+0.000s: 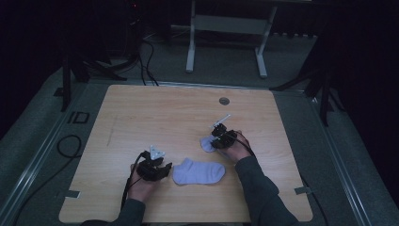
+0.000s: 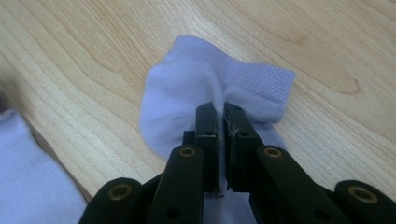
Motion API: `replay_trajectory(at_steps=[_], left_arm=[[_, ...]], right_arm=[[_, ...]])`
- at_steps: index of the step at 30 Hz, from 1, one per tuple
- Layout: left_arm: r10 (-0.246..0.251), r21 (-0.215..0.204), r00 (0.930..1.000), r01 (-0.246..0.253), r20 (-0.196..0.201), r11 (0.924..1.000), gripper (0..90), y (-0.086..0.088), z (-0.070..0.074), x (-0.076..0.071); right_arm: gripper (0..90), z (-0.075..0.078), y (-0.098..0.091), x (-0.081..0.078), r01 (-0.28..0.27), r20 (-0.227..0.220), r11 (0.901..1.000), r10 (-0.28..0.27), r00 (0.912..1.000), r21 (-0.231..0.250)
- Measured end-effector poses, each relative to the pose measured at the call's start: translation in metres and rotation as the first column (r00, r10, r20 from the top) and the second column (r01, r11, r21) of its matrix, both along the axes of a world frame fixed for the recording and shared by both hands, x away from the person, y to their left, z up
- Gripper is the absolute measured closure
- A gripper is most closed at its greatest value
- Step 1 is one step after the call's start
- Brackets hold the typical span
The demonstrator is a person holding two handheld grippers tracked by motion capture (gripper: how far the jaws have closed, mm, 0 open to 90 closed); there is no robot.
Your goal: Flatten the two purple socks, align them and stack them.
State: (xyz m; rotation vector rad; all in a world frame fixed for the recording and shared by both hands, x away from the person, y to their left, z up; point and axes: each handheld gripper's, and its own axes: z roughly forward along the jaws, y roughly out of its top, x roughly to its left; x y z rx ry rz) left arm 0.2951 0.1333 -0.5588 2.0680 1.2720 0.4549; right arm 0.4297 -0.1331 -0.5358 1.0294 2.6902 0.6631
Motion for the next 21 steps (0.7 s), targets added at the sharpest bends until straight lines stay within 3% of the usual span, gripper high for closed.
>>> replay_trajectory(at_steps=[21], left_arm=[[0.001, -0.007, 1.0, -0.001, -0.003, 1.0, 56.5, 0.0005, 0.0, 0.0001]], right_arm=[[86.4, 0.0021, -0.0015, -0.0049, -0.018, 0.015, 0.9998, 0.018, 0.9997, -0.001]])
